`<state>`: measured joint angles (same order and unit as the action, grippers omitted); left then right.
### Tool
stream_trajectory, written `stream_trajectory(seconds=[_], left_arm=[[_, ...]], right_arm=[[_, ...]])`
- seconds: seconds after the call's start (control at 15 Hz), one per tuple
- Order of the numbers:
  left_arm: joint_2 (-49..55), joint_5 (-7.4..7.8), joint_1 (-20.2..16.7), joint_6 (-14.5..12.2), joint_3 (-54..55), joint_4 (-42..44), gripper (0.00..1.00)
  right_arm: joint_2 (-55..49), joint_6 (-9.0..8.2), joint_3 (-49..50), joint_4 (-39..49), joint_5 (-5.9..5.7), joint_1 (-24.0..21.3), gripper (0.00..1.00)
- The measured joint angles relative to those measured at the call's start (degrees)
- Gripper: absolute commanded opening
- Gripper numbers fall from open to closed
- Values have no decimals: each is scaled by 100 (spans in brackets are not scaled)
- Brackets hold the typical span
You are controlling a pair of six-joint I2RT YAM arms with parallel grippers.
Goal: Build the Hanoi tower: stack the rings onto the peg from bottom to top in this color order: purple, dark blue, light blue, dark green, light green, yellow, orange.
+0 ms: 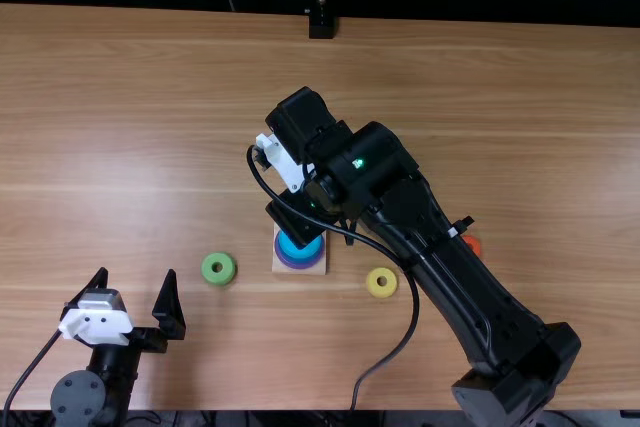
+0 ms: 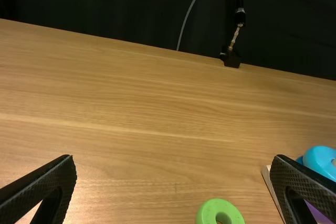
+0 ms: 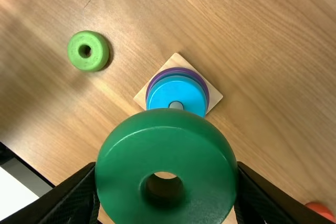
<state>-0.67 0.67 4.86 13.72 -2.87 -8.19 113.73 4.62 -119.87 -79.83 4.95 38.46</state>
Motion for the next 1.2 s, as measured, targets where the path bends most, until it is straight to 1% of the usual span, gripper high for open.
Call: stream_trajectory(seconds=[0.2,0.27,0.33,0.67,0.8,0.93,1.07,1.2], left_arm=[[0,0,0,4,0,0,100],[-2,2,2,2,2,0,100],[0,2,2,0,0,0,100],[0,0,2,2,0,0,100],[0,0,0,0,0,0,100],[-2,2,0,0,0,-2,100],[0,0,2,2,0,0,100],[0,2,0,0,0,0,100]], right_arm=[[28,-4,0,-2,-4,0,69],[61,-4,2,-2,-4,0,87],[74,-4,0,-7,-2,0,100],[74,2,2,46,-2,0,100],[74,0,-11,396,-4,0,100],[74,2,-11,1113,-2,0,100],[59,-2,164,2070,-4,-20,100],[-280,4,887,3077,7,-304,100]])
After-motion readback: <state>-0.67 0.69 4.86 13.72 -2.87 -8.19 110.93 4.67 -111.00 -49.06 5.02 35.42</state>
